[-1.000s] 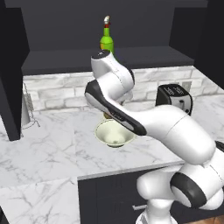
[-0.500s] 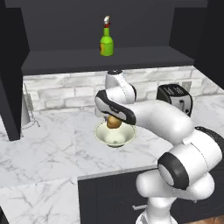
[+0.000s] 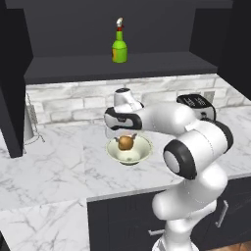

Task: Pick the potato from the cabinet and place it in the bowl. Then pick the bowl and place it in the sink. Then turn on the sink facuet.

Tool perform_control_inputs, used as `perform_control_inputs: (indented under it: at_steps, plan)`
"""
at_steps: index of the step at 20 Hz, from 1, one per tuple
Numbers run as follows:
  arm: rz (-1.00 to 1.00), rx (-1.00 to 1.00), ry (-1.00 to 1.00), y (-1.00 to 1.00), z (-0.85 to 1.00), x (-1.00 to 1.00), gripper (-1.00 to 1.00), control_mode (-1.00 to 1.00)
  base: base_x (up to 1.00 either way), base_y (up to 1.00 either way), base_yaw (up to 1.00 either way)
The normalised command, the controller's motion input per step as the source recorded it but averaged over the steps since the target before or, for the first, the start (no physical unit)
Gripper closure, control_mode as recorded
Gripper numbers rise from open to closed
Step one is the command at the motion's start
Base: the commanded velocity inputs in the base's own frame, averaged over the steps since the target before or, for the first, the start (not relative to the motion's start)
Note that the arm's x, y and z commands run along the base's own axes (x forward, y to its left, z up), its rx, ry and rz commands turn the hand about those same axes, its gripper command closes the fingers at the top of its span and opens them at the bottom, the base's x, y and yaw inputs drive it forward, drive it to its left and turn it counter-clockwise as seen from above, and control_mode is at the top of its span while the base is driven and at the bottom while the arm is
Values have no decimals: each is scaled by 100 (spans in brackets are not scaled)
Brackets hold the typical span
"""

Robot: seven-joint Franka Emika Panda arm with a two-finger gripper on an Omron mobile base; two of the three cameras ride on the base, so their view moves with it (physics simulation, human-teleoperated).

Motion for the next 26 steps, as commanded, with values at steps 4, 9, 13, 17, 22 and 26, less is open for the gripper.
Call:
perform_control_inputs:
  at_steps: [4,9,13,17,22,26]
  plan:
    - [2,-1,7,0,-54,21,100,-100,0,0,0]
    - [3,-2,3,0,-58,24,100,-100,0,0,0]
    - [0,-1,0,0,-28,18,-100,-100,0,0,0]
    - [0,0,-1,-6,-7,1,-100,-100,0,0,0]
    - [0,0,-8,-5,26,-22,-100,-100,0,0,0]
    - [0,0,-15,-16,58,-53,-100,-100,0,0,0]
